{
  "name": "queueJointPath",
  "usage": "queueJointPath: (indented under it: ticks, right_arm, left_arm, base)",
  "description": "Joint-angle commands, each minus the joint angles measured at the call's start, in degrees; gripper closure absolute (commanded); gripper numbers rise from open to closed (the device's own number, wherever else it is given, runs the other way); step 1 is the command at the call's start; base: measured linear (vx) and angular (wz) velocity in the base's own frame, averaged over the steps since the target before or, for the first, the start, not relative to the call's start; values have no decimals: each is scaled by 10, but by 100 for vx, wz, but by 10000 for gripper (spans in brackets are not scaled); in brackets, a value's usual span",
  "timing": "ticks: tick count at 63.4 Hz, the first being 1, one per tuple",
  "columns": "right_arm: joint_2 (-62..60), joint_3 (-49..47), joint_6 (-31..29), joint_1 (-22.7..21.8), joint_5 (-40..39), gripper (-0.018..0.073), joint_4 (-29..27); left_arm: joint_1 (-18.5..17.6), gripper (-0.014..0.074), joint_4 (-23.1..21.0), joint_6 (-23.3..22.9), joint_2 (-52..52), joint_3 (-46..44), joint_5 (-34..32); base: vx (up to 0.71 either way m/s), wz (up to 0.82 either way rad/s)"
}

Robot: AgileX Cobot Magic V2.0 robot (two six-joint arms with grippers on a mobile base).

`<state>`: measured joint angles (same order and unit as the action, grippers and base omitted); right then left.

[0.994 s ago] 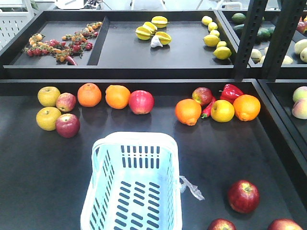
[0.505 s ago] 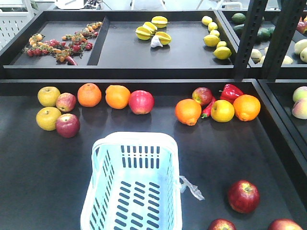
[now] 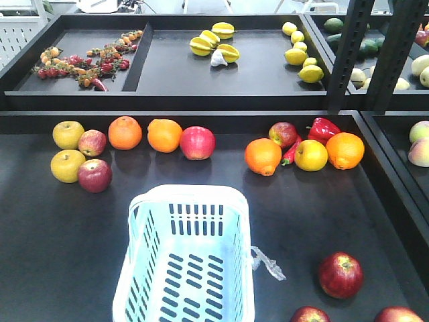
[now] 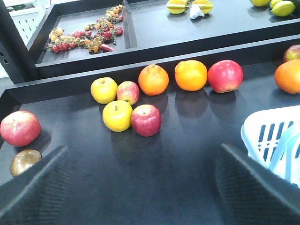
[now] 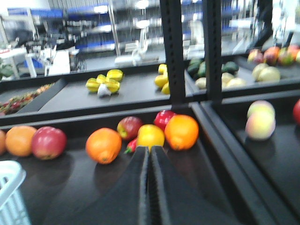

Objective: Pick three apples into basket with both arms

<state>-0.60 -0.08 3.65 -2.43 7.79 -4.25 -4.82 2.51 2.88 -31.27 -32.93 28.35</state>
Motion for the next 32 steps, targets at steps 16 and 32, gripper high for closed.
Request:
queueJointPath:
  ticks: [16, 32]
  right_arm:
    - [179, -191, -1, -3, 178, 568, -43]
    - [370, -343, -108, -3, 406, 568, -38]
  left_arm:
    - [2, 4, -1, -1, -3, -14, -37]
    - [2, 4, -1, -1, -3, -14, -37]
  base:
    - [0, 0]
    - [0, 0]
